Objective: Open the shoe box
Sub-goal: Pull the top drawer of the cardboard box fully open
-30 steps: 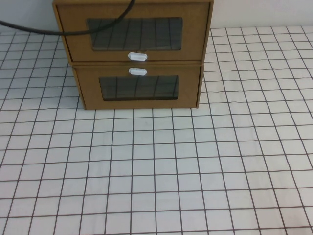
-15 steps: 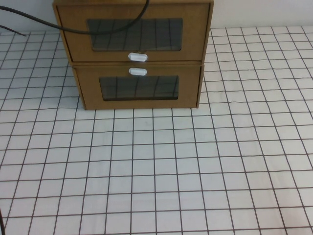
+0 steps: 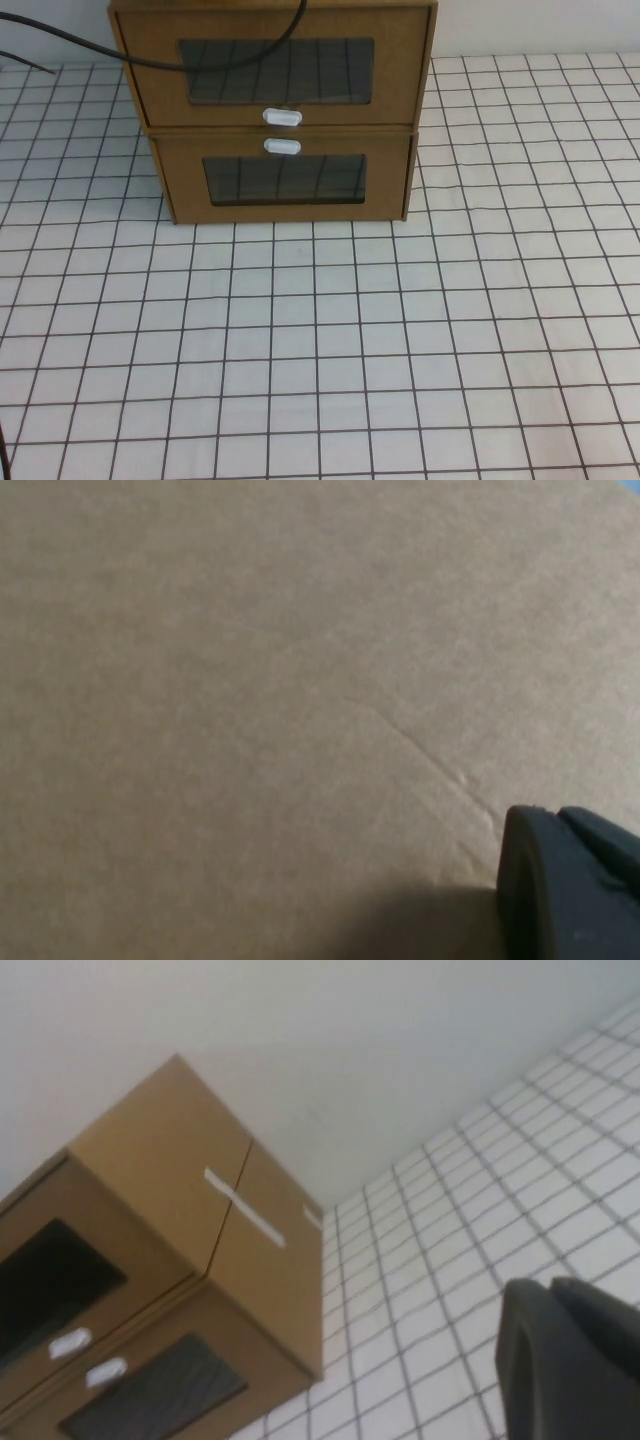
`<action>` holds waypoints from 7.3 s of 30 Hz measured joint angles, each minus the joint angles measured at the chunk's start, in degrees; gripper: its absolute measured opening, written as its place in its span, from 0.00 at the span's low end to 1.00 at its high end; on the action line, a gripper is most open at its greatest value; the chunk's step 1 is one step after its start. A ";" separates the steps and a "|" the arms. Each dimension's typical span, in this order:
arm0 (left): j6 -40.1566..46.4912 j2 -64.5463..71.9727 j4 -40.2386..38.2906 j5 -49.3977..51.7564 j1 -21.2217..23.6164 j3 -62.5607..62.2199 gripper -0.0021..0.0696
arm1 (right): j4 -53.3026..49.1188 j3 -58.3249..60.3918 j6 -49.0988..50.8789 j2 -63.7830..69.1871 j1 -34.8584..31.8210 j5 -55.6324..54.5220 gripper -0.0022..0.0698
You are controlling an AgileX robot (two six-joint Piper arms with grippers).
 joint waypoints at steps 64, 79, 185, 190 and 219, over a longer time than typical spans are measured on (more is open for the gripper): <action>-1.88 0.00 1.27 1.47 0.00 -0.44 0.02 | -141.25 -76.95 59.56 103.72 56.95 25.29 0.46; -1.88 0.00 1.27 1.59 0.00 -0.47 0.02 | -142.81 -88.13 52.19 114.71 50.22 25.23 0.52; -1.07 0.00 0.86 2.88 0.10 -0.56 0.02 | -139.58 -96.86 38.80 121.39 49.01 28.17 0.05; -1.07 0.00 0.64 3.33 0.10 -0.56 0.02 | -138.67 -91.51 38.20 117.67 50.41 28.10 0.05; -2.31 0.00 -0.69 5.21 0.10 -0.56 0.02 | -124.04 -63.12 44.73 94.26 65.75 33.32 0.05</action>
